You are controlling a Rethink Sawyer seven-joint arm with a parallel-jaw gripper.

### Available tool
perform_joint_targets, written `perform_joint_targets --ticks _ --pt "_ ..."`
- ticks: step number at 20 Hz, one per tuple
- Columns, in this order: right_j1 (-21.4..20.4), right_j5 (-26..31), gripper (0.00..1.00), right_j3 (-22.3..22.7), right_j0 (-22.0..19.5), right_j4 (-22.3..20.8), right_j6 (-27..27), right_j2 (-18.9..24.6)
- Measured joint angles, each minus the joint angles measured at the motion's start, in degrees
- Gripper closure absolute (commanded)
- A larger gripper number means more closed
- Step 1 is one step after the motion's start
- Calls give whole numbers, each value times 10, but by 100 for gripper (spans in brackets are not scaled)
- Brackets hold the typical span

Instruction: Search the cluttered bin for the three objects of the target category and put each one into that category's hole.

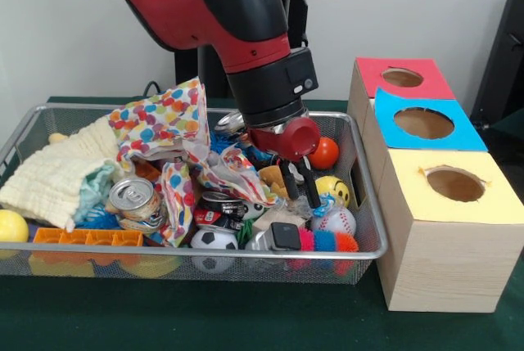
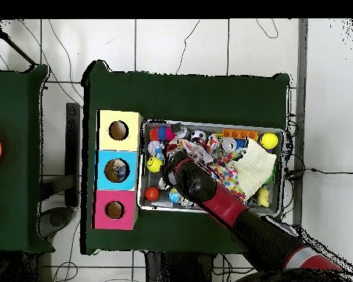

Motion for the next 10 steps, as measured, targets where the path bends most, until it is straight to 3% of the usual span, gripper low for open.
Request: perform_joint_targets --ticks 5,10 --pt "-2 0 0 0 0 -6 0 1" --pt "-21 -1 0 0 35 19 0 -26"
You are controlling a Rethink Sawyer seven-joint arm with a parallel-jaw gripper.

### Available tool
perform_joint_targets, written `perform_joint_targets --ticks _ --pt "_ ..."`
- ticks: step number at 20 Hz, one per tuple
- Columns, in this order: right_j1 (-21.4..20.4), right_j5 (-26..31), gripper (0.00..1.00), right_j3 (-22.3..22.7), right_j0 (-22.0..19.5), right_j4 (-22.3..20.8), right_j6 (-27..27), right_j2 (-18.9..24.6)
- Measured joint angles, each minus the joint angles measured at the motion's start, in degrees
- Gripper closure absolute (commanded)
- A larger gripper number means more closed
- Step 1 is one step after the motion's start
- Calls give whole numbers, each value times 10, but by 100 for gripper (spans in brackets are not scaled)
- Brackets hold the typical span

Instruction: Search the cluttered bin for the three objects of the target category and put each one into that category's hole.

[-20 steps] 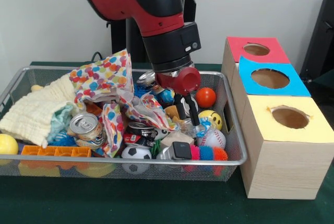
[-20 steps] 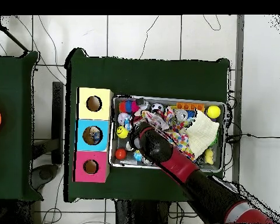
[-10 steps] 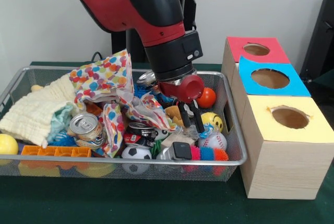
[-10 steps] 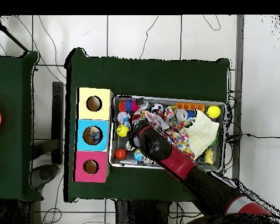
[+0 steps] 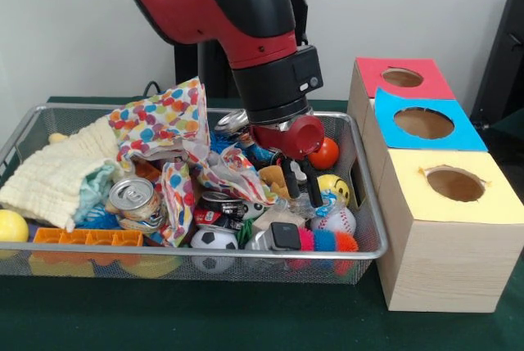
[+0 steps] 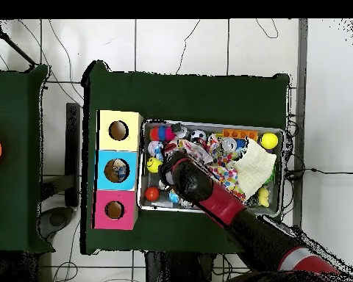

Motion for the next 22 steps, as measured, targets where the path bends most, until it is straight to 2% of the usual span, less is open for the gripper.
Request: perform_joint_targets --ticks 9,19,22 --pt "-25 -3 0 -4 54 53 0 -29" --pt "-80 -3 0 -4 133 125 0 -81" --pt "-88 -3 0 -6 144 135 0 -91"
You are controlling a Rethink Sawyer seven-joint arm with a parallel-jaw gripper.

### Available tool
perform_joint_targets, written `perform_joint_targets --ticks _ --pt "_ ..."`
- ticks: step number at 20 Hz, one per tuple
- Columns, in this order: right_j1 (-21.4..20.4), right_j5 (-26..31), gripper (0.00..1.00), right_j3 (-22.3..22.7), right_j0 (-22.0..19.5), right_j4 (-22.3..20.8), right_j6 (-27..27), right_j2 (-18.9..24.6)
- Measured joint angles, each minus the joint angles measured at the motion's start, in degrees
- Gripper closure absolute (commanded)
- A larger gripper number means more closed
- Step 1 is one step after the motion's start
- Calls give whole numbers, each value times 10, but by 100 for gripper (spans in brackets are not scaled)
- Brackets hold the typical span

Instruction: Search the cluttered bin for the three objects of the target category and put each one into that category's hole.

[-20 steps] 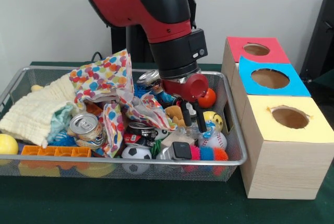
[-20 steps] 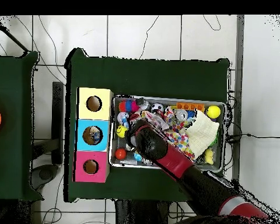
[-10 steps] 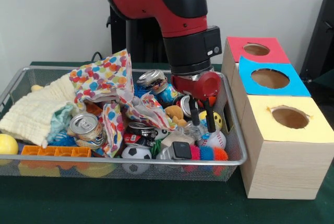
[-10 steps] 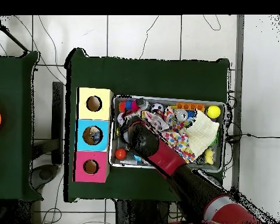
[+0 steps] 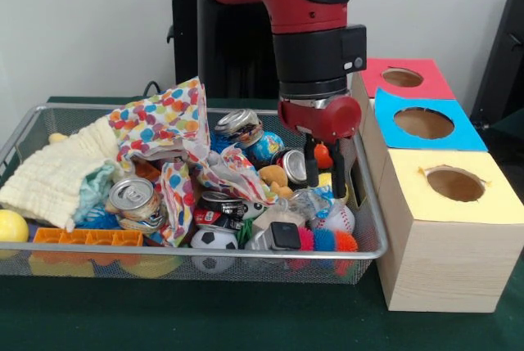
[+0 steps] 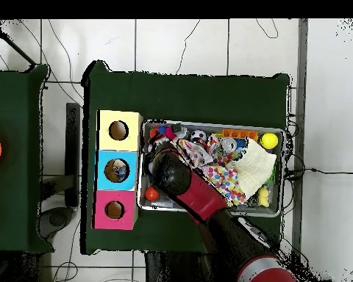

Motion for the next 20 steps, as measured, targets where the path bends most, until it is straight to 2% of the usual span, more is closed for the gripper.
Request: perform_joint_targets --ticks 8,14,15,17,18,20 --pt "-1 0 0 -16 22 26 0 -40" --pt "16 0 0 -35 61 70 0 -102" --pt "24 1 0 -43 80 89 0 -128" --pt "31 4 0 -49 94 101 0 -146" --pt "39 11 0 -56 111 117 0 -169" --pt "45 18 0 -61 121 125 0 -182"
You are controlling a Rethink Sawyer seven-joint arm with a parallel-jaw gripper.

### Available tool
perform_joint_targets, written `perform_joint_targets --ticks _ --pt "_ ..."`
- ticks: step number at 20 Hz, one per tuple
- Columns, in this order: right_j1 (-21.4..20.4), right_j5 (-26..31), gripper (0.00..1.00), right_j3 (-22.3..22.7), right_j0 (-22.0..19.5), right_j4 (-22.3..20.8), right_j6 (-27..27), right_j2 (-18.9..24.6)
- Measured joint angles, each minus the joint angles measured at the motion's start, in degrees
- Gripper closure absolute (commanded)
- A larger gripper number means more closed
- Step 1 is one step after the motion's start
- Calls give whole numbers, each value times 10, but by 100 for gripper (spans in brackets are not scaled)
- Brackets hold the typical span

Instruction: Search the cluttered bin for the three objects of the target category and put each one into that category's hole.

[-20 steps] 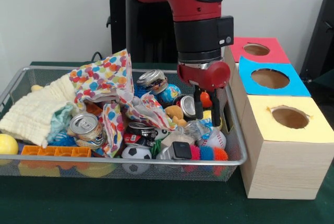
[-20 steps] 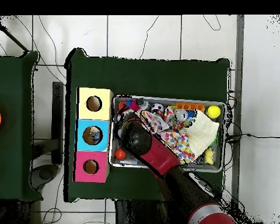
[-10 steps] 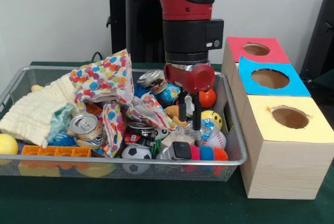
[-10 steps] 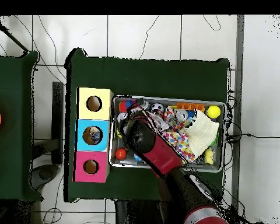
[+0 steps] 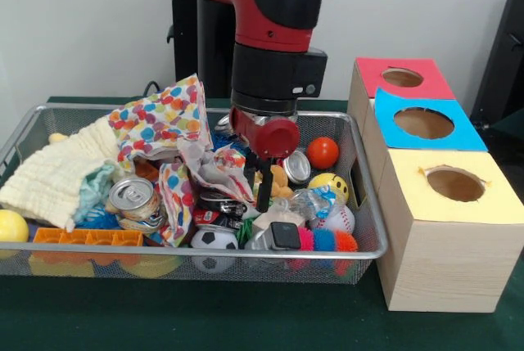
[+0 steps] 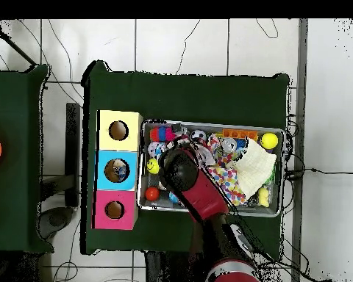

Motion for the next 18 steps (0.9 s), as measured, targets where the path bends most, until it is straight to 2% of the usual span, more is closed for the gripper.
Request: perform_joint_targets --ticks 7,18 --pt "26 53 0 -25 37 21 0 -56" --pt "30 137 0 -41 62 21 0 -114"
